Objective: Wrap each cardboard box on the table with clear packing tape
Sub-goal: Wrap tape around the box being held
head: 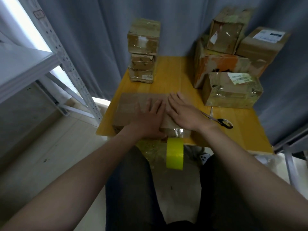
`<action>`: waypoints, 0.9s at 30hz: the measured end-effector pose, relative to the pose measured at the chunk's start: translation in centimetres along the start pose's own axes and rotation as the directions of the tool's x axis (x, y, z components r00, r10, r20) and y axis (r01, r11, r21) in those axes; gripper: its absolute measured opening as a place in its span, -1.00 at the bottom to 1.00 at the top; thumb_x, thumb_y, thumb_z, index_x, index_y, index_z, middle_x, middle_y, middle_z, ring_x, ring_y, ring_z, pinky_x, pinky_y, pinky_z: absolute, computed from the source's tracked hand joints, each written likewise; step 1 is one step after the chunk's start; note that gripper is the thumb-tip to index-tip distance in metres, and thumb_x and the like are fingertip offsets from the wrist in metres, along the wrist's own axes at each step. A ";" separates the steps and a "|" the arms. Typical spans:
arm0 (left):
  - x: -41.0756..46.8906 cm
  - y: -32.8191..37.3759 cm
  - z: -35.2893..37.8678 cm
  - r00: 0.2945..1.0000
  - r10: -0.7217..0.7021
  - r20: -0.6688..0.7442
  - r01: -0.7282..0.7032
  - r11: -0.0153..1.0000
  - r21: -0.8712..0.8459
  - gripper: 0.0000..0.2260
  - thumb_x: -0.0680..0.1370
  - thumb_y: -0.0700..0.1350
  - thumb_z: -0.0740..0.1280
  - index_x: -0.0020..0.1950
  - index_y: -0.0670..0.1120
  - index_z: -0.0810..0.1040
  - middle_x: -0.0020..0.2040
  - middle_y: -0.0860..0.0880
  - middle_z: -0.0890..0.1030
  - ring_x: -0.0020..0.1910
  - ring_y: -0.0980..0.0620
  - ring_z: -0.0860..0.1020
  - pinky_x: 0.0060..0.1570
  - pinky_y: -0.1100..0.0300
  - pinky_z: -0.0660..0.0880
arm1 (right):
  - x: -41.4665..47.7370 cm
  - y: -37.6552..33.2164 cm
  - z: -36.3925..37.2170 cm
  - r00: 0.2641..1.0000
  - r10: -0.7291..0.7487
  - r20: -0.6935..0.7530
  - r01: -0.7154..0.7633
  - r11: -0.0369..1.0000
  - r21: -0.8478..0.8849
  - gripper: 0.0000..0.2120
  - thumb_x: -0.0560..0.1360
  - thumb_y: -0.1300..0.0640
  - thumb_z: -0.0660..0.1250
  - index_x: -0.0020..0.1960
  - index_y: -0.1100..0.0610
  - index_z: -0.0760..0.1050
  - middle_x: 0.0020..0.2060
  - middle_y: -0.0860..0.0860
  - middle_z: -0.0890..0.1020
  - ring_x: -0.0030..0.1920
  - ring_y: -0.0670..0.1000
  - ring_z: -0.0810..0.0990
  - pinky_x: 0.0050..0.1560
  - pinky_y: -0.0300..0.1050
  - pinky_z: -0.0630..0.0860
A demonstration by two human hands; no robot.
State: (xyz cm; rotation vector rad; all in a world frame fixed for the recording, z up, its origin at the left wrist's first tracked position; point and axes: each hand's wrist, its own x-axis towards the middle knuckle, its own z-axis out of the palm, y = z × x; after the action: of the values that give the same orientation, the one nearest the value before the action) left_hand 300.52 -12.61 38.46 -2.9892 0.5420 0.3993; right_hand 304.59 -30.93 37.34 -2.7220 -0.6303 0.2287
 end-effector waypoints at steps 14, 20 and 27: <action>-6.9 5.7 -0.7 0.942 -0.199 0.270 0.329 0.382 -0.864 -0.65 0.59 0.15 0.38 0.09 -0.11 0.45 -0.21 -0.01 0.63 -0.37 0.08 0.63 -0.30 0.20 0.57 | -2.1 0.9 1.2 0.986 -0.036 -0.163 0.070 0.976 0.206 -0.40 0.68 -0.14 0.24 0.66 -0.03 0.20 0.64 -0.18 0.18 0.65 -0.11 -0.08 0.64 -0.05 0.00; -6.2 7.4 2.8 0.931 -0.215 0.294 0.297 -0.019 -0.955 -0.56 0.58 0.06 0.43 0.35 -0.05 0.35 0.26 -0.07 0.51 0.15 -0.05 0.57 -0.26 0.13 0.54 | -2.3 0.8 0.5 0.995 -0.057 -0.076 0.069 0.984 0.164 -0.18 0.56 -0.33 0.32 0.68 -0.03 0.12 0.65 -0.21 0.09 0.65 -0.14 -0.15 0.61 -0.05 -0.02; -5.6 7.4 4.3 0.932 -0.211 0.296 0.289 -0.063 -0.955 -0.54 0.52 0.16 0.46 0.33 0.01 0.46 0.21 -0.06 0.59 0.12 -0.10 0.63 -0.06 -0.05 0.64 | -2.3 1.0 0.6 0.995 -0.041 -0.088 0.058 0.977 0.207 -0.12 0.49 -0.40 0.34 0.67 -0.06 0.14 0.64 -0.26 0.10 0.64 -0.16 -0.15 0.64 0.05 -0.01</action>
State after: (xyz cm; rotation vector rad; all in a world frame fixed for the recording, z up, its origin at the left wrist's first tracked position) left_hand 291.77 -17.10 35.56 -4.2115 -0.8756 1.3616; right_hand 302.85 -32.65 36.57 -2.4972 -0.6128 0.1590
